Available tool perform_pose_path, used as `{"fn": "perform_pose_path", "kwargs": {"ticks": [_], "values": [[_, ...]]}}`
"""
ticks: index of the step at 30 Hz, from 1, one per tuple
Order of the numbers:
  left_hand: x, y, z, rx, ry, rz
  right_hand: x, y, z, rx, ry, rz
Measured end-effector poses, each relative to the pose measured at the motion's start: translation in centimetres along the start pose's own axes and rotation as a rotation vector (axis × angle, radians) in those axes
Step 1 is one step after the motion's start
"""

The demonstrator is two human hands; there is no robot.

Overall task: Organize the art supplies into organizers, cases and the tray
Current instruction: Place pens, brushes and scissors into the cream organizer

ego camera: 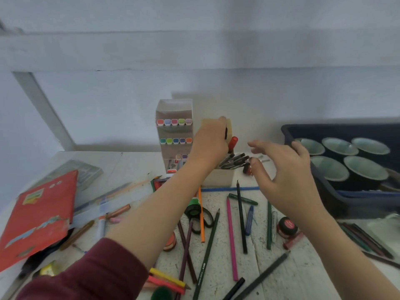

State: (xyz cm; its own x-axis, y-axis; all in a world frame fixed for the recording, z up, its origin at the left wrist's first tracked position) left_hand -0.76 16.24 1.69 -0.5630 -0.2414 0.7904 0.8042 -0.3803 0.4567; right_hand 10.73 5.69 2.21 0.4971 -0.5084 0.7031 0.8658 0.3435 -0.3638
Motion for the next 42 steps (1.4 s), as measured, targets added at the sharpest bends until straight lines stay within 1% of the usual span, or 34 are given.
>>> {"fn": "perform_pose_path", "kwargs": {"ticks": [3,7,9,10,12,15,19,22,24,26,28,30,35,37,39,42], "values": [[-1.4,-0.7,0.1,0.073,-0.061,-0.028,-0.2,0.6,-1.0,-0.034,0.026,0.013],[-2.4,-1.5,-0.2,0.124,-0.139,-0.035,-1.2,0.5,-2.3,-0.037,0.02,0.024],[-2.2,-2.0,-0.8,0.148,-0.158,-0.096,-1.9,0.4,-2.7,-0.048,0.012,0.04],[-1.6,-2.4,-1.1,0.161,-0.141,-0.145,-2.3,0.1,-2.9,-0.046,0.011,0.051],[1.0,-3.1,-2.1,0.142,-0.028,-0.229,-3.5,-0.6,-3.1,-0.041,-0.026,0.082],[4.9,-5.3,-5.1,0.148,0.096,-0.326,-6.7,-2.4,-3.3,-0.046,-0.171,0.12],[8.3,-9.6,-10.1,0.303,0.167,-0.322,-12.0,-6.1,-3.3,0.017,-0.343,0.112],[9.4,-12.8,-13.6,0.432,0.193,-0.318,-15.5,-8.3,-3.0,0.03,-0.417,0.105],[9.9,-14.2,-15.9,0.494,0.204,-0.336,-17.4,-9.1,-2.8,0.026,-0.451,0.03],[10.2,-15.0,-17.8,0.525,0.222,-0.332,-19.0,-9.3,-2.7,0.019,-0.507,-0.101],[10.3,-15.5,-19.4,0.548,0.229,-0.305,-19.9,-9.2,-2.5,-0.005,-0.553,-0.174],[10.0,-15.9,-20.8,0.566,0.225,-0.307,-20.2,-8.9,-2.3,-0.032,-0.562,-0.181],[9.3,-16.3,-23.6,0.608,0.212,-0.32,-20.1,-9.4,-2.4,-0.012,-0.603,-0.231],[9.2,-16.5,-24.4,0.621,0.215,-0.321,-19.6,-9.5,-2.4,-0.026,-0.588,-0.218],[9.3,-16.7,-25.2,0.628,0.217,-0.315,-18.6,-9.5,-2.4,-0.06,-0.571,-0.132],[10.1,-17.1,-26.6,0.62,0.221,-0.247,-16.7,-8.6,-2.5,-0.204,-0.629,0.078]]}}
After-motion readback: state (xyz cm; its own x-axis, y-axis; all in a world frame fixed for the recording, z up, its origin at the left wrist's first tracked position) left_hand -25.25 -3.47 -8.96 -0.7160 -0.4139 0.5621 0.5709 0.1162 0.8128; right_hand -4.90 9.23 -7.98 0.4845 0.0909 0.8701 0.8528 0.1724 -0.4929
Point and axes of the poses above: each hand's wrist, its own z-axis towards the middle knuckle, its own x-axis out of the back of the hand, y = z × x, the point moved 8 cm from there along z, towards the middle knuckle, and after that the axes turned 1 degree about y, right-handed, at the moved point
